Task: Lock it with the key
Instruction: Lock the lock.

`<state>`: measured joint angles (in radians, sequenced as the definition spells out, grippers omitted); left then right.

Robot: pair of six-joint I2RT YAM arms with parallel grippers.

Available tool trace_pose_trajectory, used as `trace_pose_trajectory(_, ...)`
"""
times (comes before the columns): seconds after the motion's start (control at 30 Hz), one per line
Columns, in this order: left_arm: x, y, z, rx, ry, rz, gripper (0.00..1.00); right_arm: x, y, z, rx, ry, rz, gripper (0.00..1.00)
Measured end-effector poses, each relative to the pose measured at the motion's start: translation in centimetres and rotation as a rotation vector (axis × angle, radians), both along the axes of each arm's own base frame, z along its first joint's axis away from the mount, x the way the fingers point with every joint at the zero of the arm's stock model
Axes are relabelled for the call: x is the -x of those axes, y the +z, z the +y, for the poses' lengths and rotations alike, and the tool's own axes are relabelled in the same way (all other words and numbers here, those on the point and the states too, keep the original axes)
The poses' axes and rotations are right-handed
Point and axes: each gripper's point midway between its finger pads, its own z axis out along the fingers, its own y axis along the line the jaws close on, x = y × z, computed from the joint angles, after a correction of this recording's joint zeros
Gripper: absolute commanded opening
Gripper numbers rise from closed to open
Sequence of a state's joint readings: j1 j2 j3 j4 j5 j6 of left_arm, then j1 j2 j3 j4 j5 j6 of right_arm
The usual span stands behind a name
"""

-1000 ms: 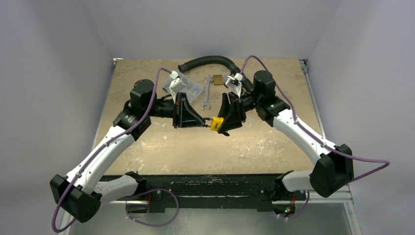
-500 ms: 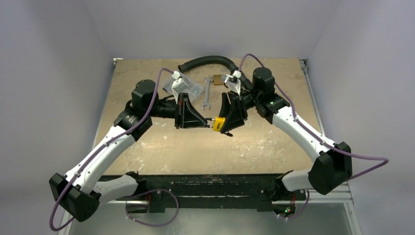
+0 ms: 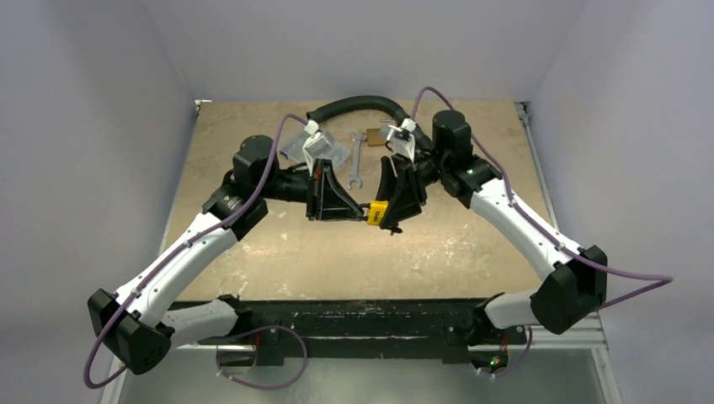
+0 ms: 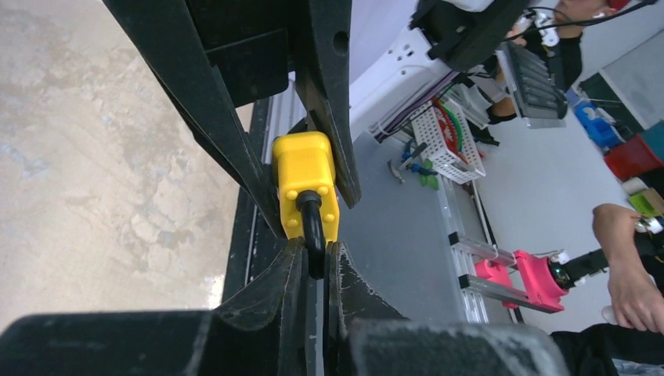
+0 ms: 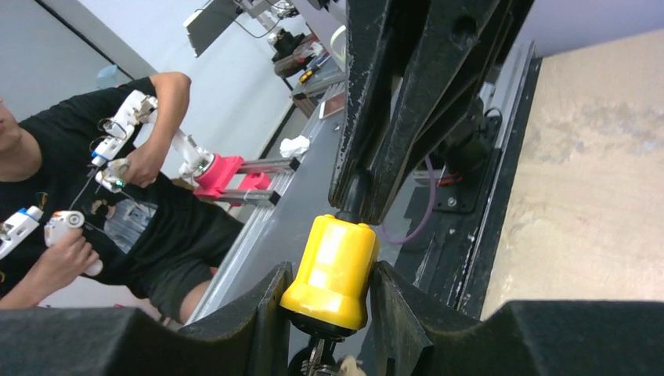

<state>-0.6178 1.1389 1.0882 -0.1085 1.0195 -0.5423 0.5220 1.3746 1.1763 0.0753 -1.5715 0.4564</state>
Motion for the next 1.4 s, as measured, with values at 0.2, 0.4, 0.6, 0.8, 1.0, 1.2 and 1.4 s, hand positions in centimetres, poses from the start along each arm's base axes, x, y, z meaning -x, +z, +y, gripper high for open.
trace_pose_trajectory(0.2,0.6,1.9,0.0,0.073,-0.035,-0.061,0.00,0.7,2.1,-0.2,-0.030,-0.007,-0.064,0.00)
trace_pose_trajectory(0.4,0.6,0.9,0.1,0.051,-0.032,-0.055,0.00,0.7,1.1,0.0,0.010,-0.046,-0.048,0.00)
trace_pose_trajectory(0.6,-0.3,0.2,0.9,0.003,0.040,-0.110,0.00,0.0,0.2,0.4,0.037,-0.120,-0.104,0.00)
trace_pose_trajectory(0.8,-2.8,-0.9,2.1,-0.057,0.156,-0.148,0.00,-2.2,-1.1,1.2,0.079,-0.248,-0.207,0.26)
trace_pose_trajectory(1.0,-4.2,-1.5,2.9,-0.082,0.209,-0.145,0.00,-4.0,-2.3,1.7,0.115,-0.341,-0.279,0.61)
trace_pose_trajectory(1.2,-4.1,-2.2,2.7,-0.101,0.198,-0.122,0.00,-5.1,-1.4,2.1,0.078,-0.396,-0.398,0.74)
trace_pose_trajectory(1.4,-3.7,-2.2,2.7,-0.096,0.170,-0.127,0.00,-6.7,-1.4,0.5,0.092,-0.457,-0.434,0.79)
